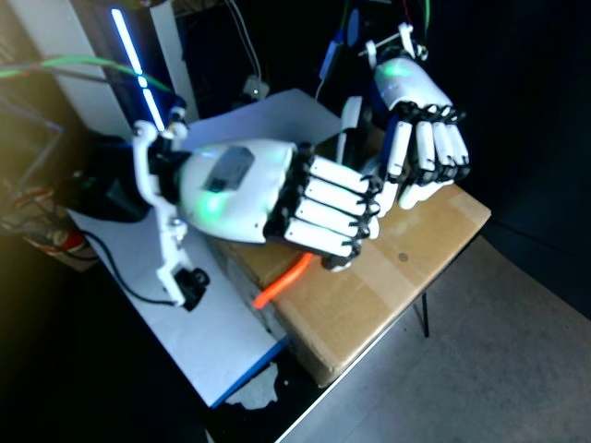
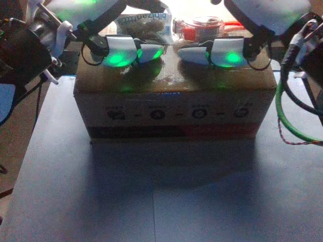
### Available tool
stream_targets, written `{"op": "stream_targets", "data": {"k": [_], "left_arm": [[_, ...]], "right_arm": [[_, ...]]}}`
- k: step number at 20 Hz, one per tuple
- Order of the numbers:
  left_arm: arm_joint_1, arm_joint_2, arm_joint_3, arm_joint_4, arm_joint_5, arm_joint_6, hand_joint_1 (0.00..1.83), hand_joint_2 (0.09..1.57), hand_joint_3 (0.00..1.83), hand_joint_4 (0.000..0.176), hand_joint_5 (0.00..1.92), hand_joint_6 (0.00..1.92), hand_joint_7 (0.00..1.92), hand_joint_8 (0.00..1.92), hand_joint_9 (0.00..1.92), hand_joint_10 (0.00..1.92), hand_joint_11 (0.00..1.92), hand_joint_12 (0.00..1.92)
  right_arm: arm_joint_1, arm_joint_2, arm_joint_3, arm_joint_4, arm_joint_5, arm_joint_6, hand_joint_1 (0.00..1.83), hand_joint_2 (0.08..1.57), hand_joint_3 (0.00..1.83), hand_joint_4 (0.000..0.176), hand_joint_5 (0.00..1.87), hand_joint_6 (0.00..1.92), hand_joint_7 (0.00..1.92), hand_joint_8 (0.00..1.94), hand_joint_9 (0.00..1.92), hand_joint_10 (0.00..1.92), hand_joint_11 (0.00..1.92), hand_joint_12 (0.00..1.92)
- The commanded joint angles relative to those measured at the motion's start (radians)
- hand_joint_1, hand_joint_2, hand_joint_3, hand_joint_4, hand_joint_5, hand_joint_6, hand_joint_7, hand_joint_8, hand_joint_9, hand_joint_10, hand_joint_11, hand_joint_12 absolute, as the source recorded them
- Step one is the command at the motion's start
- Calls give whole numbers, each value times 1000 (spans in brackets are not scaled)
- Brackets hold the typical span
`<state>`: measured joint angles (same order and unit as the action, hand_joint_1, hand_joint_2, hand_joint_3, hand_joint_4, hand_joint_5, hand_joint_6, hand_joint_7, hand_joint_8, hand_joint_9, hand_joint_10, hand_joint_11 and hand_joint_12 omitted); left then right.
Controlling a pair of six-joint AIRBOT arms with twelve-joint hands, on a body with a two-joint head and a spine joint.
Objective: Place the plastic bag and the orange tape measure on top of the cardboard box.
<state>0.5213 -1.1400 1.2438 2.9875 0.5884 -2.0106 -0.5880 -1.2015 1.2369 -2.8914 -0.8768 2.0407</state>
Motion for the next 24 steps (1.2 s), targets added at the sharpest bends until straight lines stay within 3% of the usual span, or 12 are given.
{"op": "stream_targets", "data": {"k": [1, 5, 6, 9, 10, 13, 15, 16, 18, 19, 23, 24], "left_arm": [[-5, 10, -11, 24, 116, 2, 791, 905, 0, 0, 532, 0, 483, 78, 179, 767, 0, 1619], [-3, 65, -60, 24, 155, 2, 756, 899, 2, 25, 328, 0, 333, 0, 114, 615, 0, 1515], [-3, 76, -69, 24, 166, 2, 755, 903, 1, 41, 302, 0, 304, 0, 110, 545, 0, 1461], [-4, 110, -103, 24, 207, 5, 802, 893, 3, 16, 317, 0, 290, 0, 44, 599, 0, 1537], [-4, 118, -111, 24, 221, 7, 755, 890, 1, 41, 306, 0, 277, 0, 52, 551, 0, 1448], [-2, 172, -162, 24, 305, 9, 703, 927, 4, 70, 325, 7, 308, 11, 101, 461, 0, 1460], [11, 210, -194, 24, 374, 9, 712, 956, 2, 53, 345, 6, 331, 9, 111, 573, 0, 1531], [16, 225, -205, 24, 404, 9, 747, 958, 1, 26, 364, 7, 360, 13, 113, 665, 0, 1595], [18, 261, -217, 24, 449, 5, 791, 960, 0, 0, 426, 25, 438, 43, 78, 967, 0, 1748], [24, 277, -223, 24, 474, -1, 869, 965, 1, 0, 440, 34, 469, 72, 95, 993, 18, 1725], [107, 352, -282, 4, 664, -26, 961, 974, 0, 0, 447, 35, 460, 108, 74, 1072, 0, 1734], [139, 373, -297, 1, 731, -53, 904, 962, 0, 0, 439, 31, 452, 121, 86, 1053, 0, 1746]], "right_arm": [[16, 10, -6, -20, -116, -1, 719, 847, 2, 0, 341, 812, 415, 828, 426, 1070, 395, 1495], [16, 68, -57, -39, -135, -1, 829, 856, 4, 0, 407, 723, 495, 856, 456, 1173, 362, 1614], [16, 85, -72, -44, -144, -1, 826, 862, 2, 0, 357, 833, 456, 929, 421, 1249, 330, 1708], [16, 137, -120, -68, -181, -1, 736, 881, 0, 0, 271, 877, 368, 924, 374, 1237, 336, 1695], [16, 149, -130, -72, -187, -1, 746, 878, 0, 0, 279, 859, 359, 903, 345, 1243, 291, 1712], [15, 213, -190, -93, -246, -1, 659, 891, 0, 0, 266, 799, 369, 863, 246, 1224, 29, 1822], [15, 234, -216, -105, -282, -1, 681, 861, 0, 0, 327, 665, 397, 848, 263, 1206, 57, 1768], [14, 245, -225, -108, -299, -1, 725, 859, 0, 0, 347, 656, 413, 821, 284, 1181, 68, 1738], [-2, 299, -261, -109, -360, 0, 820, 880, 1, 0, 327, 655, 341, 929, 253, 1296, 167, 1771], [-30, 330, -288, -107, -417, 0, 1020, 890, 0, 0, 312, 491, 321, 892, 291, 1202, 245, 1673], [-129, 430, -371, -86, -602, -1, 893, 1004, 15, 0, 245, 249, 157, 929, 208, 1194, 257, 1606], [-154, 450, -393, -82, -644, 0, 956, 1151, 31, 0, 221, 254, 122, 931, 173, 1234, 215, 1574]]}}
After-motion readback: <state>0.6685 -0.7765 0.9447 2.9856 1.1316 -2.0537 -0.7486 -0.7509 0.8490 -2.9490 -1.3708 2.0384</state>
